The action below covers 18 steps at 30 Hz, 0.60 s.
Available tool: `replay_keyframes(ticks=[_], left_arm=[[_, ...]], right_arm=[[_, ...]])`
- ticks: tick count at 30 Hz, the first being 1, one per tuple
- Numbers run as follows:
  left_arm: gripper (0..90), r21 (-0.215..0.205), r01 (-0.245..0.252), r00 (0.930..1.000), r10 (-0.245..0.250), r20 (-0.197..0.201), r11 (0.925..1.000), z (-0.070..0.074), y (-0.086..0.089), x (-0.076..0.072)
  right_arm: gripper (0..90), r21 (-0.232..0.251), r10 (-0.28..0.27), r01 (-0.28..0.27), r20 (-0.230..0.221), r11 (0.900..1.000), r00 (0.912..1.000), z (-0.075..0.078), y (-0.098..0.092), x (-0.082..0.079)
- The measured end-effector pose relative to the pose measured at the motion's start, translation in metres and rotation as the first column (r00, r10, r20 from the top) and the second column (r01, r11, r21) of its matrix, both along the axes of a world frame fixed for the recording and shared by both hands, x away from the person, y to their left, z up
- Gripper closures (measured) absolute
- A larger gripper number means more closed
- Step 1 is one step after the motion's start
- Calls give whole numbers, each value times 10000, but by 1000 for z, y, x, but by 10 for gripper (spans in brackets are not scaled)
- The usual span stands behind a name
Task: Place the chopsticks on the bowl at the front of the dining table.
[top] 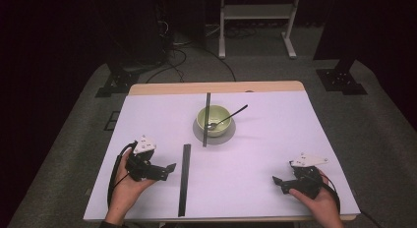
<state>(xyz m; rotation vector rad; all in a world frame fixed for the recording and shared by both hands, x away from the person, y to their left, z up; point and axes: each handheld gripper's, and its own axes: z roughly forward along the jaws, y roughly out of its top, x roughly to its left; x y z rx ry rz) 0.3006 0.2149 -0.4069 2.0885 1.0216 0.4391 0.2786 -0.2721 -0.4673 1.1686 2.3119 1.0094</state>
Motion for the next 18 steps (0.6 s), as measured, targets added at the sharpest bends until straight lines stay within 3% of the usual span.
replay_keyframes(ticks=[12,18], left_arm=[[0,819,-318,9992,336,-204,9961,-22,10,-11],[0,1007,-497,9976,543,-435,9937,-32,16,-14]], right_arm=[[114,6,3,-3,5,10000,10000,0,0,0],[114,7,1,-1,3,10000,10000,0,0,0]])
